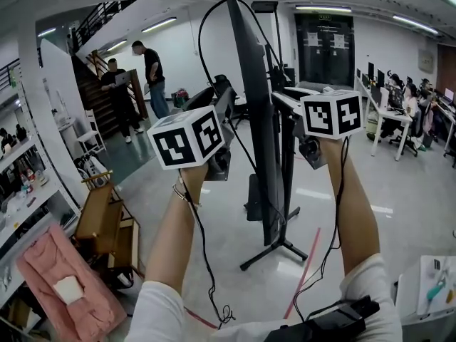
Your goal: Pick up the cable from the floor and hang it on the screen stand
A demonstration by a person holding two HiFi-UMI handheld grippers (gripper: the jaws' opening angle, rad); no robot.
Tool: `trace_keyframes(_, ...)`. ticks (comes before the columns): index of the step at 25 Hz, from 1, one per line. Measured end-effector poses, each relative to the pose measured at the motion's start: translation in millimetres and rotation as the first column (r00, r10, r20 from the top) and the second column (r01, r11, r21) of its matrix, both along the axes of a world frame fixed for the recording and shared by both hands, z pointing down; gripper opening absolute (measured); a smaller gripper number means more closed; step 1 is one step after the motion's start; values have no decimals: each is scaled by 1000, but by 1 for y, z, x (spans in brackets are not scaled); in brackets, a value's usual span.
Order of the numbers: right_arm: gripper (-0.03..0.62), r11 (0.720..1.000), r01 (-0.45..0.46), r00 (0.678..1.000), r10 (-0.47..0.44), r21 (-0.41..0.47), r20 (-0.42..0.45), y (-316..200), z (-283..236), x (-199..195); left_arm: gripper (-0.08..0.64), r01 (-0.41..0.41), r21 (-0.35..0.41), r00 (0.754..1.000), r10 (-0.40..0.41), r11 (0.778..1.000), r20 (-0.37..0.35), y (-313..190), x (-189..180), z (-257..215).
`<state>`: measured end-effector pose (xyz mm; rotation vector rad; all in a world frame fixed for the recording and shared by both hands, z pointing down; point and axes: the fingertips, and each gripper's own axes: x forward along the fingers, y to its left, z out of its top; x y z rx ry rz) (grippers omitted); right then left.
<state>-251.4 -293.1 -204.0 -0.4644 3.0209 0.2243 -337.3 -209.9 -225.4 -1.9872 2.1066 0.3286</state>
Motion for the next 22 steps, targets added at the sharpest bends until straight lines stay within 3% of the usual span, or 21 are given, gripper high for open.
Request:
trace_keyframes(6,100,1000,-5,999,5,-1,33,8,15,2,175,-48,10,996,49,999,-71,9,-3,35)
trace_keyframes(10,100,1000,1,992,-1,0,126,14,5,8,175,-61,56,991,67,997,-113,26,1,35)
trace_keyframes(14,101,1000,-28,989,26,11,147,17,-2,11,176,-27,83,994,35,996,-103,38,3,25)
trace_keyframes(22,124,999,-42,988,46,-31,145,15,-1,8,176,-20,63,997,25,998,-80,49,11,20)
